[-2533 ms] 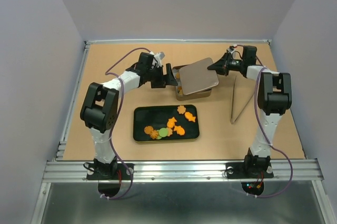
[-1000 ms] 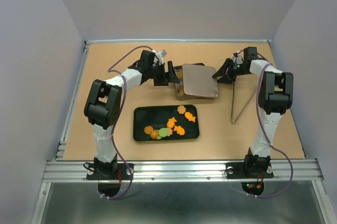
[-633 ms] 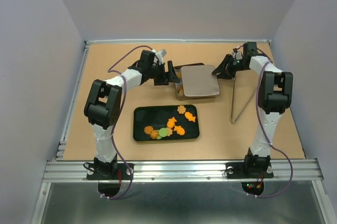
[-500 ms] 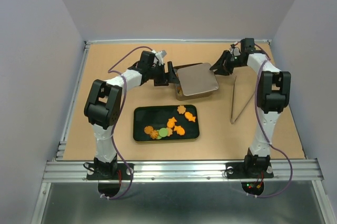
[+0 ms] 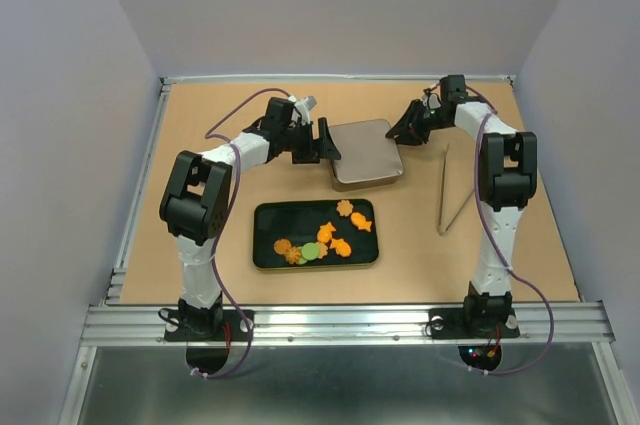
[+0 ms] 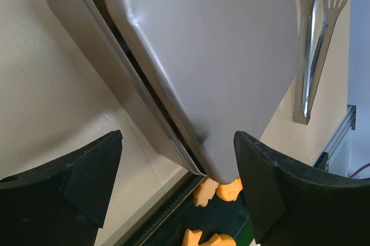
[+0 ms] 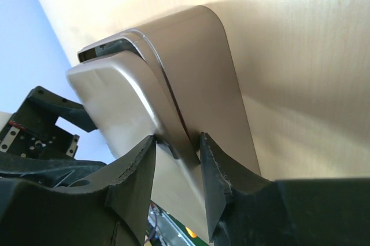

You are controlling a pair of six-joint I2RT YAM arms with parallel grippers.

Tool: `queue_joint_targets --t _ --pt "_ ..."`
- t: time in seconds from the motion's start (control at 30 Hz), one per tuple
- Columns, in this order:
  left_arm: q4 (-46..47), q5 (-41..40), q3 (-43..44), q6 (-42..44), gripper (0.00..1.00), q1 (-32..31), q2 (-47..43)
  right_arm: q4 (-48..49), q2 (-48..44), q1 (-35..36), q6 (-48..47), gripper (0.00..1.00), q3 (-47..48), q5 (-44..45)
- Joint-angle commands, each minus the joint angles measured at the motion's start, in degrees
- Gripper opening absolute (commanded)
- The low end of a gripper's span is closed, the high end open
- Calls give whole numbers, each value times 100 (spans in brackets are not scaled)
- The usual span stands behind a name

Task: Pack the cookies

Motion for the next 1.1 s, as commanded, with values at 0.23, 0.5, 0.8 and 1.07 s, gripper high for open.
queue_joint_targets --t 0.23,0.5,0.8,1.07 --pt "50 239 88 232 89 42 43 179 -201 44 -44 39 -507 483" --pt "6 274 254 285 89 42 184 205 1 53 439 36 133 580" --pt "15 274 422 258 88 94 289 188 317 114 589 36 653 501" --pt "94 327 457 197 88 121 228 188 248 290 545 36 601 404"
